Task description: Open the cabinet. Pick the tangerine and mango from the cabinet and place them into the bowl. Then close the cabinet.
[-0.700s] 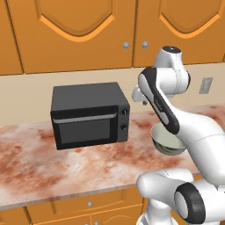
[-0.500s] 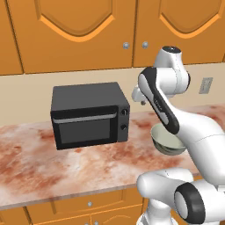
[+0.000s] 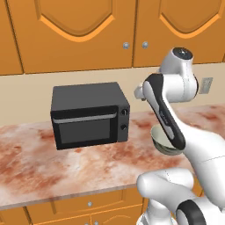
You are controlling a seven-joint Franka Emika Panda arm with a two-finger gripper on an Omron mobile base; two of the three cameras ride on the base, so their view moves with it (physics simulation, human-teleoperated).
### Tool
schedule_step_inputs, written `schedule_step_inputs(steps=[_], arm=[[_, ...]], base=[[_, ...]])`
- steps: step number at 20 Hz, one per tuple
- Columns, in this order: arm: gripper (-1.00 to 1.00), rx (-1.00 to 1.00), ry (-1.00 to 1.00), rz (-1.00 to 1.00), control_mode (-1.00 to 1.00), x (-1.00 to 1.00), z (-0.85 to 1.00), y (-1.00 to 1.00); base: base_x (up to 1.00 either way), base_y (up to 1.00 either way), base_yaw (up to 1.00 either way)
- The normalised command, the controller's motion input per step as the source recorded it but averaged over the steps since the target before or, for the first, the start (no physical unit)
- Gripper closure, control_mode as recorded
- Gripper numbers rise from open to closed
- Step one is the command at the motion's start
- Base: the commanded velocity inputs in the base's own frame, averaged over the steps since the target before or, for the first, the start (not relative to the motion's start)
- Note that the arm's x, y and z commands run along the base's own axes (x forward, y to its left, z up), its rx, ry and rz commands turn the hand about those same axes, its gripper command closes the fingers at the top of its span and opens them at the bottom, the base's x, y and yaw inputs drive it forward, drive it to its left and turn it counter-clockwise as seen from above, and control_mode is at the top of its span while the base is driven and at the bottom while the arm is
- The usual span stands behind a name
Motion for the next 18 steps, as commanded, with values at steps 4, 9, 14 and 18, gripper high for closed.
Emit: schedule_step_inputs(steps=[4,9,14,18], arm=[[-1.00,0.00,-0.45,0.00,-1.00,-0.38,0.35,0.00],[-1.00,0.00,-0.42,0.00,-1.00,-0.33,0.40,0.00],[-1.00,0.00,-0.33,0.00,-1.00,-0.16,0.42,0.00],[-1.00,0.00,-0.30,0.00,-1.00,-0.13,0.49,0.00]], base=[[0.00,0.00,0.00],[0.00,0.00,0.00],[0.00,0.00,0.00],[0.00,0.00,0.00]])
